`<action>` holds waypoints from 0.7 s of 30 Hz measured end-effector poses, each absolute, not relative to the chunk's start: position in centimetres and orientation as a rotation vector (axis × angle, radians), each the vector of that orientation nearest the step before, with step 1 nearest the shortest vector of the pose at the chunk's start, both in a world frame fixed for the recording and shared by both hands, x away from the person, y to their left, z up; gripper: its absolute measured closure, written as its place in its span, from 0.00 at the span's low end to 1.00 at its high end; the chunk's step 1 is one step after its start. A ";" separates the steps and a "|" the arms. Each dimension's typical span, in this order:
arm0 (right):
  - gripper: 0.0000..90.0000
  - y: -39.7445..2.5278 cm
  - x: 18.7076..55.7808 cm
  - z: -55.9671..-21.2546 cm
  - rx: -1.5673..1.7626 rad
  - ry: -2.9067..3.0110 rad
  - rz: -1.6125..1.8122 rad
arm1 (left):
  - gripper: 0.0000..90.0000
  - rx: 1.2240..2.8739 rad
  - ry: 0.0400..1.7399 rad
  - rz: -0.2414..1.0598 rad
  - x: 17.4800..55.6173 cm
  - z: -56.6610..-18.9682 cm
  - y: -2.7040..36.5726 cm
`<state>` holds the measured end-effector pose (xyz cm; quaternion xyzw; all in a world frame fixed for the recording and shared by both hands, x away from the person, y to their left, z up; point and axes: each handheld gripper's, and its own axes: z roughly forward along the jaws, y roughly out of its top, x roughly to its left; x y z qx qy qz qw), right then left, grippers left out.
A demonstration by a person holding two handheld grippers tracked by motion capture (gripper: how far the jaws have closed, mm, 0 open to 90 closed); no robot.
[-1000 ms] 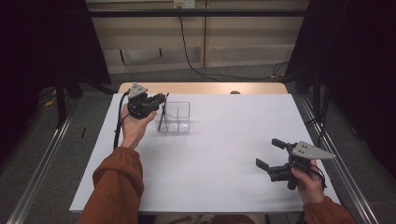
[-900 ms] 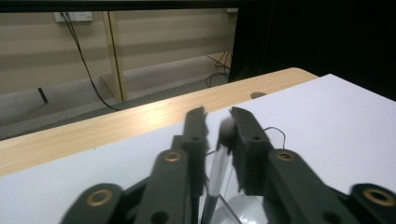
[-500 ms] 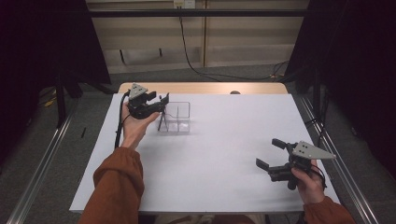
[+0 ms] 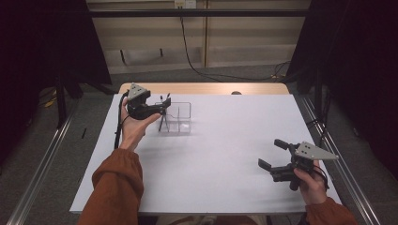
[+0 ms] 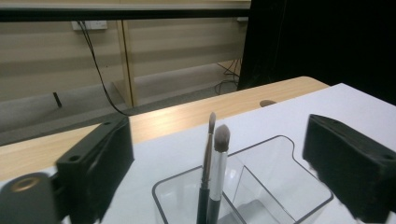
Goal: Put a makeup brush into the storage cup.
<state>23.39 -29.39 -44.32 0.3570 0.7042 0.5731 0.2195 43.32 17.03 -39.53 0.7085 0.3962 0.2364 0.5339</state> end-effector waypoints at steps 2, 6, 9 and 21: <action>0.00 -29.3 23.4 -44.3 0.985 1.947 1.587 | 0.06 1.696 0.941 0.559 43.2 -39.6 17.0; 0.00 -29.4 23.4 -44.3 0.986 1.946 1.586 | 0.05 1.682 0.926 0.524 42.9 -39.6 17.2; 0.00 -29.4 23.3 -44.3 0.989 1.943 1.586 | 0.04 1.677 0.907 0.533 42.6 -39.3 17.2; 0.00 -29.3 23.2 -44.2 0.985 1.939 1.581 | 0.03 1.655 0.873 0.532 40.6 -39.1 18.3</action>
